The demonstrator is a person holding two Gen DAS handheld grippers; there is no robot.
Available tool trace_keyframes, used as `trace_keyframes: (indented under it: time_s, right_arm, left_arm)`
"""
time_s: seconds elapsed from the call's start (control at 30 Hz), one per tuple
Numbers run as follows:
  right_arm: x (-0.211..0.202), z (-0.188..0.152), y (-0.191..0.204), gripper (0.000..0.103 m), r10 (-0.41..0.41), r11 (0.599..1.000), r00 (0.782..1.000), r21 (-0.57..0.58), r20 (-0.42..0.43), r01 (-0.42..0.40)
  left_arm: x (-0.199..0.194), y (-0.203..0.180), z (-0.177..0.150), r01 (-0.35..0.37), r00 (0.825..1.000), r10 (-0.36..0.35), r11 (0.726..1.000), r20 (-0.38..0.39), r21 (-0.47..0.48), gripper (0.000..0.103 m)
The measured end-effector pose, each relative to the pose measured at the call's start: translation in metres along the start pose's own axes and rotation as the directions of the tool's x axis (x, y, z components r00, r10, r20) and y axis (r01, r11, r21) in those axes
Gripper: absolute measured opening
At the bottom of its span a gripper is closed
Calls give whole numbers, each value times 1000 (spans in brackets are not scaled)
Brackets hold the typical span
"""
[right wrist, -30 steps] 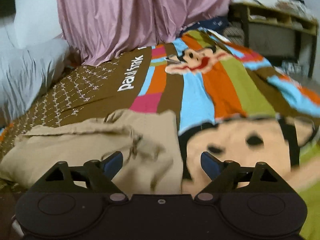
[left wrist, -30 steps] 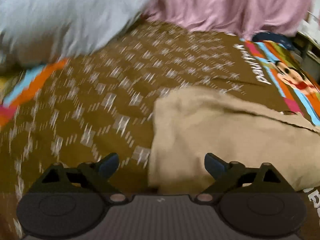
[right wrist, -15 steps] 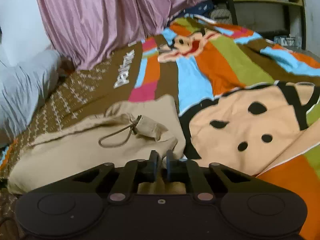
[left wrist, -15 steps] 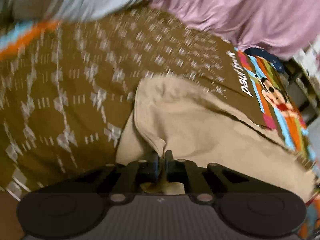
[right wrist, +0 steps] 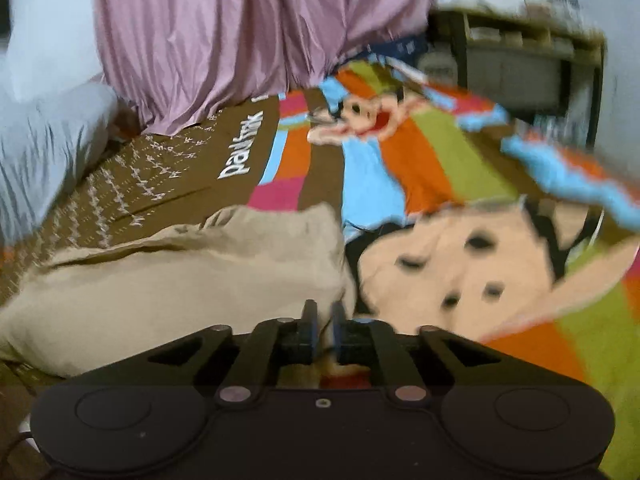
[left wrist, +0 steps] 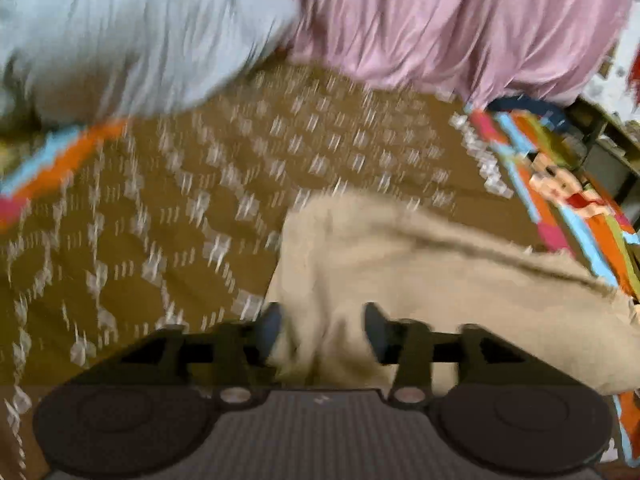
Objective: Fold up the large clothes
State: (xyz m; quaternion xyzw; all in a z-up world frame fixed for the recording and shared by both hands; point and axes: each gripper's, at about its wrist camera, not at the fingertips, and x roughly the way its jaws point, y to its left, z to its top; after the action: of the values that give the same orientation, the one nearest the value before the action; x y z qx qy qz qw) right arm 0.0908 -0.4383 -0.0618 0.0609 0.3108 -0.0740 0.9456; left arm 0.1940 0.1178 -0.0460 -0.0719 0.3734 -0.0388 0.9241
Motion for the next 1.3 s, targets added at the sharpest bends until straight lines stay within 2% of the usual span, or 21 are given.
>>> trace_keyframes:
  time_s: [0.07,0.13,0.2,0.23,0.3,0.33,0.4,0.5,0.53,0.6,0.7,0.77,0.87,0.93,1.0,1.03,1.07,1.13,1.23,1.3]
  right_arm:
    - [1,9,15,20,15,996,999,-83,37,-12]
    - [10,15,34,25,72,987,997,-145,40,-66]
    - [30,18,63,27,182,962,983,-207,-3,-179]
    - [40,20,76,27,228,944,973,-237,-34,-230]
    - [62,21,110,26,293,892,951,-328,-104,-311]
    - [73,22,125,25,301,873,946,-364,-121,-325]
    - [93,31,144,25,299,864,946,-386,-123,-323]
    - [126,49,151,25,263,893,957,-346,-122,-289]
    - [135,52,150,25,247,902,961,-333,-122,-274]
    - [160,56,145,26,191,928,975,-302,-111,-216]
    - [186,50,131,26,129,957,983,-243,-130,-158]
    - [202,40,123,27,136,968,980,-189,-148,-163]
    - [194,39,117,30,138,975,983,-159,-117,-156]
    - [171,45,114,31,136,977,988,-158,-70,-145]
    - [140,48,118,37,171,971,985,-163,-20,-172]
    - [123,48,123,44,197,967,980,-164,6,-193]
    - [110,45,130,50,229,960,973,-170,22,-222]
    - [90,34,148,53,278,940,960,-216,42,-263]
    - [89,7,180,53,295,898,955,-338,-8,-281]
    - [92,-9,191,51,285,891,958,-360,-34,-277]
  left_arm:
    - [-4,-20,6,58,997,-60,997,38,40,58]
    - [6,-43,13,157,987,-159,984,16,86,58]
    - [27,-69,19,244,969,-238,960,-59,135,58]
    - [44,-84,21,295,953,-278,942,-119,161,58]
    - [74,-103,25,336,934,-303,924,-187,181,58]
    - [87,-110,28,333,934,-295,925,-202,186,58]
    - [112,-119,37,299,944,-261,935,-200,193,57]
    - [142,-115,51,200,972,-178,969,-152,143,58]
    - [150,-112,52,181,977,-165,977,-138,113,59]
    - [163,-98,52,141,983,-136,990,-122,27,75]
    - [179,-72,48,178,974,-190,978,-120,-108,85]
    - [179,-63,43,179,975,-194,975,-109,-134,86]
    - [152,-60,44,151,982,-167,974,-84,-167,82]
    - [120,-64,40,184,981,-190,973,-28,-141,82]
    - [94,-75,31,221,975,-221,971,9,-89,85]
    - [86,-78,27,232,973,-232,970,8,-70,86]
    - [81,-85,21,243,970,-243,969,-7,-53,86]
    - [81,-95,4,246,967,-246,969,-71,-20,86]
    - [91,-103,-21,175,976,-164,982,-141,69,85]
    - [101,-104,-35,137,978,-116,984,-173,116,84]
